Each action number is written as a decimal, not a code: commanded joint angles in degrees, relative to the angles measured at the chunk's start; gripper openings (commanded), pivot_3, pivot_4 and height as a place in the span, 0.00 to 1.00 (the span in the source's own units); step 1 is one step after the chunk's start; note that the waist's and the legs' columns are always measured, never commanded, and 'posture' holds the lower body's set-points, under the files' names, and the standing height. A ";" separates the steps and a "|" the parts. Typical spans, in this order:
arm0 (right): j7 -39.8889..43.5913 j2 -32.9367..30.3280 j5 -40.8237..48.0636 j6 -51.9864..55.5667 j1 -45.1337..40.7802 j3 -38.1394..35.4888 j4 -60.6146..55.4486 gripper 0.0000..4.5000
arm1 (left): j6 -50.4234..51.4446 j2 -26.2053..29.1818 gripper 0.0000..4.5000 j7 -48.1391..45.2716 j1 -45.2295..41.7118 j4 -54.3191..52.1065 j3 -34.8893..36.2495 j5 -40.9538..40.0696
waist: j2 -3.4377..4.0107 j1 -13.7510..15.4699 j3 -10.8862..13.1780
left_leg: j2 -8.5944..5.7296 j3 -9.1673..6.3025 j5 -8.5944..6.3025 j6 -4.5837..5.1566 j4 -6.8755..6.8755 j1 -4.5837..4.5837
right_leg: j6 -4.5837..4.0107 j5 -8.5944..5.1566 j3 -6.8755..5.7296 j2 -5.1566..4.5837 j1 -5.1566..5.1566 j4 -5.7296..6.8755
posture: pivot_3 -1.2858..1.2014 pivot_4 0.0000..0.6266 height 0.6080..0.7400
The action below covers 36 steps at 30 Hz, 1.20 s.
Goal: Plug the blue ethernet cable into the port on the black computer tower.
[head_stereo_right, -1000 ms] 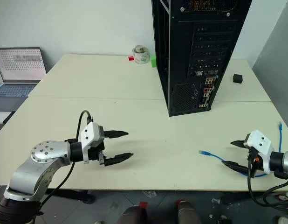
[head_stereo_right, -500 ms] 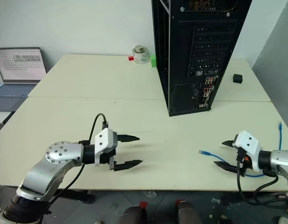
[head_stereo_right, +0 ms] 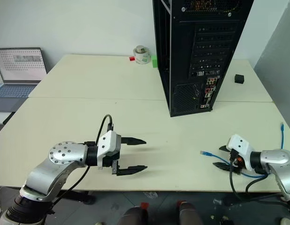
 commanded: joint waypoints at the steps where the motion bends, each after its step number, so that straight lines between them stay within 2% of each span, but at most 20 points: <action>1: 0.85 -0.58 -1.25 -2.35 -0.38 -0.09 -0.33 0.58 | -0.91 -0.04 1.00 -0.09 -0.86 -1.30 0.01 -0.18 | 0.00 0.00 0.00 | 0.00 -0.01 0.00 0.00 0.00 0.00 | 0.00 0.00 0.01 0.00 0.00 0.00 | 0.52 0.24 1.00; 11: 0.63 -0.16 -3.12 -4.73 -0.62 1.17 -2.58 0.00 | -1.77 -0.81 1.00 0.95 -2.52 0.82 -0.60 1.63 | 0.00 -0.01 0.00 | 0.00 -0.03 0.00 0.00 0.01 0.01 | 0.00 0.00 0.02 0.00 0.00 0.02 | 0.52 0.24 1.00; 18: 0.25 0.81 -4.76 -3.14 -5.21 4.30 -8.65 0.00 | -1.99 -1.55 1.00 1.17 -4.44 2.77 -1.45 2.90 | 0.00 -0.15 0.00 | 0.03 -0.08 0.00 0.00 0.01 0.02 | -0.01 0.00 0.04 0.01 -0.01 0.04 | 0.52 0.24 1.00; 24: -0.56 5.35 -4.68 3.91 -12.96 9.60 -14.14 0.00 | -3.28 -2.17 1.00 0.02 -6.97 5.84 -4.33 5.34 | 0.00 -0.02 0.00 | 0.00 -0.18 0.00 0.00 0.02 0.01 | -0.01 0.00 0.00 0.02 -0.01 0.04 | 0.52 0.24 1.00; 31: -1.32 11.39 -6.81 8.32 -21.26 16.45 -13.31 0.00 | -4.22 -5.72 1.00 -0.36 -11.66 12.17 -7.51 7.74 | 0.00 0.05 0.00 | -0.04 -0.23 0.00 0.00 0.07 -0.06 | -0.01 0.01 -0.05 -0.01 -0.04 0.04 | 0.52 0.24 1.00; 36: -1.44 13.77 -7.96 8.83 -23.59 18.64 -12.29 0.00 | -4.65 -7.06 1.00 -1.21 -13.33 14.89 -8.93 8.60 | 0.00 0.05 0.00 | -0.04 -0.31 0.00 0.00 0.07 -0.10 | -0.02 0.01 -0.08 -0.01 -0.05 0.03 | 0.52 0.24 1.00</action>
